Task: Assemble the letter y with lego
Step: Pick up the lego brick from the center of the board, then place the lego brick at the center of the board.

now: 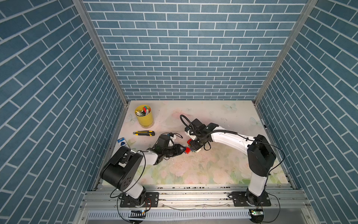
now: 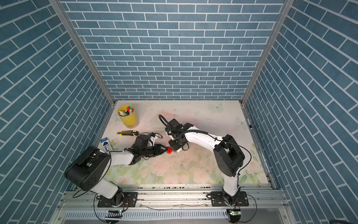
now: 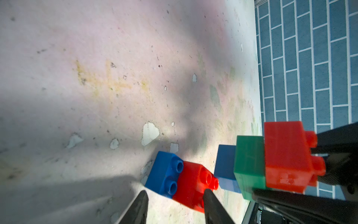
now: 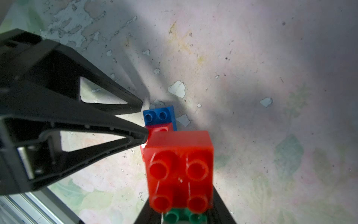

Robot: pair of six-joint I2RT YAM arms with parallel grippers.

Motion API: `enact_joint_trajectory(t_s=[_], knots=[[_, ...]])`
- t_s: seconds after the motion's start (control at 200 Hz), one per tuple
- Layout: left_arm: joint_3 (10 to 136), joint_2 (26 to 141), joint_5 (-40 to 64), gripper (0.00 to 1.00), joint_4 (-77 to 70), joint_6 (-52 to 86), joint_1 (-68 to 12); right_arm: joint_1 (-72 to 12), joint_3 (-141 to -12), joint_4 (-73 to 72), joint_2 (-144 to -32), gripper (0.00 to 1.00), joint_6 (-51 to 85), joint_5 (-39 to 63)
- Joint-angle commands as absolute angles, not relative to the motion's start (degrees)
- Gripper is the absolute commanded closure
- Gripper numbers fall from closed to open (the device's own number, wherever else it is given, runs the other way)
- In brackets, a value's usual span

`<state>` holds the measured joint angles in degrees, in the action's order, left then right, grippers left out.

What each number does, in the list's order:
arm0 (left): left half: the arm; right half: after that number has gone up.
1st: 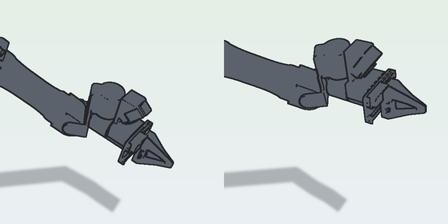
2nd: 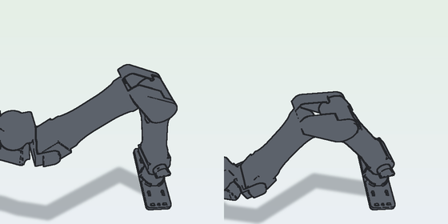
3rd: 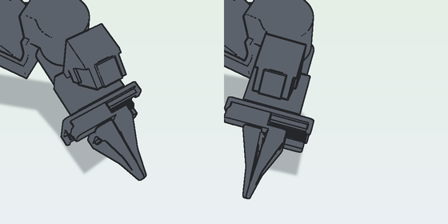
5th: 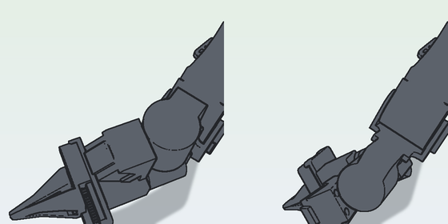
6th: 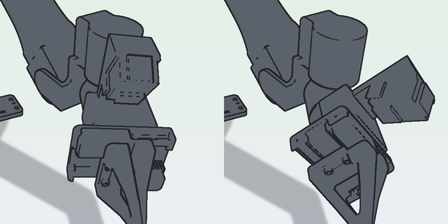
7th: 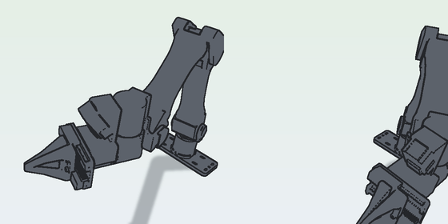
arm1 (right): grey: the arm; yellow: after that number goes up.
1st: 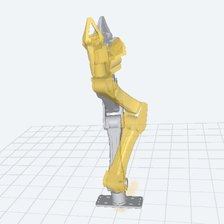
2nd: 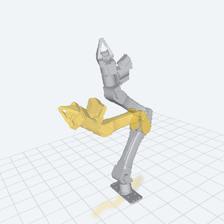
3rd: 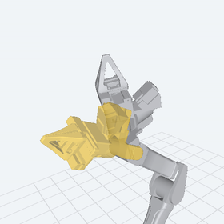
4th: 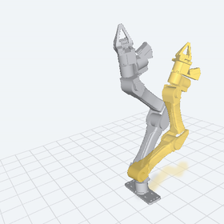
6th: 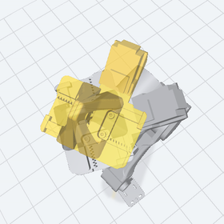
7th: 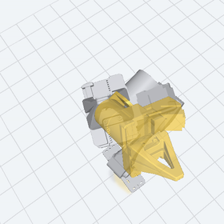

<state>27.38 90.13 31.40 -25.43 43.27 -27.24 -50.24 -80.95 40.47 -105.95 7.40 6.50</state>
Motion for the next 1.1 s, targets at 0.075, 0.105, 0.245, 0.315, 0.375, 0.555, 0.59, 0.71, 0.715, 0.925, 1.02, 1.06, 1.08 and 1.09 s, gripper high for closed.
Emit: enact_joint_trajectory(t_s=[0.075,0.105,0.245,0.315,0.375,0.555,0.59,0.71,0.715,0.925,1.02,1.06,1.08,1.09], knots=[[23.91,93.69,25.03,0.52,-12.24,42.37,-26.72,-50.59,-81.82,41.65,-103.47,0.71,5.62,5.45],[23.91,93.69,25.0,0.52,-12.21,42.39,-26.65,-50.61,-81.83,41.68,-103.32,0.71,5.62,5.45],[24.06,93.69,25.02,0.52,-12.08,42.25,-26.69,-50.68,-81.85,41.84,-102.83,0.71,5.8,5.45],[24.04,93.53,24.98,0.52,-12.03,42.21,-26.72,-50.67,-81.78,41.82,-102.57,0.71,5.65,5.49],[23.91,93.56,25.04,0.52,-12.11,42.23,-26.65,-50.72,-81.7,41.79,-102.52,0.71,5.54,6.08],[23.9,93.78,25.12,0.52,-12.48,42.28,-26.57,-51.35,-81.87,41.46,-102.83,0.71,5.03,7.28],[23.91,93.78,25.17,0.52,-12.57,42.27,-26.59,-51.46,-81.9,41.46,-103.0,0.71,4.97,7.43],[23.91,93.87,25.17,0.52,-12.57,42.32,-26.58,-51.76,-82.26,41.4,-103.83,0.71,4.7,7.73],[23.86,93.87,25.2,0.52,-12.57,42.25,-26.61,-51.77,-82.31,41.44,-103.86,0.71,4.68,7.73],[23.67,93.87,25.13,0.52,-12.48,42.19,-26.58,-52.3,-82.85,41.86,-105.08,0.71,4.18,8.29],[23.57,93.78,25.04,0.52,-12.57,42.26,-26.63,-52.47,-83.12,42.37,-105.62,0.71,3.7,8.27],[23.56,93.77,24.89,0.53,-12.61,42.28,-26.59,-52.57,-83.19,42.57,-105.81,0.71,3.61,8.47],[23.55,93.82,24.9,0.52,-12.61,42.28,-26.56,-52.56,-83.2,42.56,-105.9,0.71,3.53,8.63],[23.51,93.79,24.92,0.52,-12.64,42.32,-26.59,-52.58,-83.22,42.61,-105.95,0.71,3.45,8.73]])
